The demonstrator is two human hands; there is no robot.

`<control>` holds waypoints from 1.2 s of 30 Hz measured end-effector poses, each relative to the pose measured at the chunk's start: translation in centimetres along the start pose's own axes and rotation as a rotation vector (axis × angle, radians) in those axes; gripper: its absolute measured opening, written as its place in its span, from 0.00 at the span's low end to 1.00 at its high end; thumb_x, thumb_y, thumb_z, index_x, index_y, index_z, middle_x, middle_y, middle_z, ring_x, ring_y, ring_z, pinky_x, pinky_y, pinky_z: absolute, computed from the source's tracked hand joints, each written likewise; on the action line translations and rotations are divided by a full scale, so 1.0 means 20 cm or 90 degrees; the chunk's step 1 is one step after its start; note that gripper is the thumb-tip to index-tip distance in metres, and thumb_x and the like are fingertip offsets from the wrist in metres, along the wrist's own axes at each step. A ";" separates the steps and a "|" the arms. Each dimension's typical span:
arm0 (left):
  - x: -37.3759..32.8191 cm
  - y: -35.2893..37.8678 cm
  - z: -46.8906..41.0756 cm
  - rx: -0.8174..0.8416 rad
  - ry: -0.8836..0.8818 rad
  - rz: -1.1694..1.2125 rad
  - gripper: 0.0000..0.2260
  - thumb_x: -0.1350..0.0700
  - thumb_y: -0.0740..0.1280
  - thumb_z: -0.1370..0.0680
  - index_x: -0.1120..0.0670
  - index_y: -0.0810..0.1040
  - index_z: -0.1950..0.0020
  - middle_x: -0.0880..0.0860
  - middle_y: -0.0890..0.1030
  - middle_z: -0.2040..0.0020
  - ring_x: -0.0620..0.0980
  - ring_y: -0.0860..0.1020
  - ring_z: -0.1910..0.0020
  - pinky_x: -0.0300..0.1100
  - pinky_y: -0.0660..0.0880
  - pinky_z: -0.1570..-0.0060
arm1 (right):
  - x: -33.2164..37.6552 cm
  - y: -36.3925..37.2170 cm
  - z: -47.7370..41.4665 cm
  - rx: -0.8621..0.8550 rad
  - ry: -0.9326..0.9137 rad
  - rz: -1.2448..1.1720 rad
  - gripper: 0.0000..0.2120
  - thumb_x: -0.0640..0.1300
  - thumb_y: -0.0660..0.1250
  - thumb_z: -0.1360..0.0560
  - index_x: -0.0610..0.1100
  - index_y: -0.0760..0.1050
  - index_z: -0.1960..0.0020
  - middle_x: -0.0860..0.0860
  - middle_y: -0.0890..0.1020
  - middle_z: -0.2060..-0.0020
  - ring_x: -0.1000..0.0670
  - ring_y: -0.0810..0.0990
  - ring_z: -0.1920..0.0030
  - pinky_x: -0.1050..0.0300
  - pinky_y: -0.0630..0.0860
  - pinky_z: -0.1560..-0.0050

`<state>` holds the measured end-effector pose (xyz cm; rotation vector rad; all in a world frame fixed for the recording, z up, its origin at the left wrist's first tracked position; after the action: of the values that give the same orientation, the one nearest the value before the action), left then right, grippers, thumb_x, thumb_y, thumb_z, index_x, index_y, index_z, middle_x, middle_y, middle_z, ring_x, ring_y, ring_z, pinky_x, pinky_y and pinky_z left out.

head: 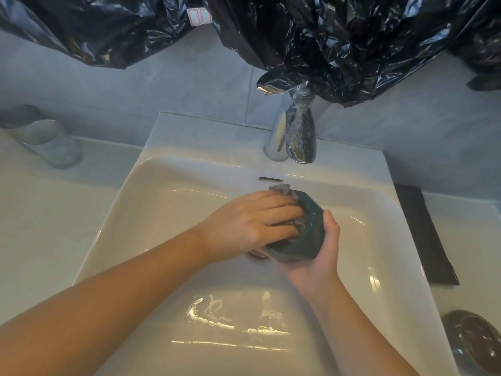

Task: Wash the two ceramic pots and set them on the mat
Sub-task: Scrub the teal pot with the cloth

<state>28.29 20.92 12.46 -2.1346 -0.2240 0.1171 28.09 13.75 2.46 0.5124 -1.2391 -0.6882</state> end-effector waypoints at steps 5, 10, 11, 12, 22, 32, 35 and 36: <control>0.08 0.09 0.06 0.066 -0.212 0.106 0.12 0.59 0.60 0.23 0.57 0.79 0.43 0.57 0.80 0.43 0.53 0.76 0.46 0.38 0.71 0.46 | 0.02 0.01 0.00 -0.006 -0.017 0.100 0.35 0.65 0.74 0.39 0.45 0.79 0.40 0.45 0.83 0.47 0.47 0.83 0.48 0.48 0.80 0.49; 0.13 0.21 0.20 0.115 -0.605 0.565 0.09 0.62 0.60 0.20 0.51 0.77 0.51 0.53 0.78 0.62 0.47 0.72 0.64 0.33 0.68 0.64 | 0.09 -0.01 -0.01 -0.036 -0.130 0.283 0.38 0.64 0.71 0.34 0.42 0.70 0.32 0.43 0.81 0.47 0.44 0.81 0.50 0.48 0.80 0.55; 0.12 0.22 0.21 0.106 -0.653 0.647 0.08 0.64 0.58 0.20 0.56 0.76 0.50 0.60 0.76 0.63 0.47 0.71 0.67 0.35 0.68 0.66 | 0.09 -0.01 -0.01 -0.029 -0.149 0.325 0.35 0.61 0.68 0.32 0.45 0.69 0.31 0.43 0.80 0.45 0.43 0.81 0.47 0.48 0.80 0.54; 0.12 0.21 0.21 0.087 -0.692 0.720 0.08 0.65 0.57 0.19 0.59 0.75 0.50 0.63 0.74 0.64 0.47 0.69 0.70 0.35 0.66 0.69 | 0.09 -0.02 -0.01 -0.022 -0.163 0.355 0.31 0.60 0.65 0.32 0.50 0.69 0.31 0.44 0.80 0.43 0.43 0.80 0.45 0.50 0.80 0.53; 0.14 0.15 0.45 -0.337 -1.061 1.065 0.15 0.61 0.53 0.19 0.57 0.80 0.50 0.60 0.83 0.52 0.55 0.81 0.57 0.48 0.77 0.56 | 0.07 0.07 0.03 0.043 -0.128 0.358 0.32 0.64 0.71 0.36 0.58 0.71 0.33 0.53 0.81 0.45 0.47 0.81 0.44 0.51 0.79 0.49; 0.41 -0.01 0.46 -0.316 -0.850 0.704 0.12 0.48 0.70 0.30 0.42 0.78 0.47 0.47 0.83 0.50 0.52 0.80 0.47 0.58 0.76 0.42 | -0.15 0.12 0.05 0.085 0.238 -0.048 0.40 0.70 0.60 0.29 0.44 0.70 0.28 0.35 0.75 0.33 0.28 0.73 0.34 0.38 0.81 0.55; 0.33 0.12 0.39 -0.164 -0.845 0.782 0.19 0.52 0.72 0.30 0.44 0.73 0.41 0.46 0.83 0.51 0.48 0.81 0.50 0.53 0.79 0.47 | -0.16 0.07 0.05 0.003 0.262 0.036 0.35 0.70 0.50 0.25 0.47 0.76 0.33 0.38 0.80 0.38 0.31 0.77 0.38 0.50 0.81 0.66; 0.32 0.14 0.38 -0.147 -0.849 0.778 0.21 0.57 0.73 0.29 0.45 0.71 0.40 0.48 0.82 0.50 0.47 0.81 0.50 0.50 0.79 0.48 | -0.15 0.05 0.05 -0.034 0.272 0.061 0.34 0.69 0.48 0.24 0.48 0.77 0.35 0.40 0.82 0.40 0.33 0.79 0.40 0.53 0.79 0.69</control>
<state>33.57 27.12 6.03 -1.7564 0.3696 2.2645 26.79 16.58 1.27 0.5200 -0.8354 -0.4961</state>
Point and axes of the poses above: each hand's wrist, its own z-axis away from the middle knuckle, its own y-axis out of the palm, x = y × z, the point moved 9 cm from there along -z, towards the middle knuckle
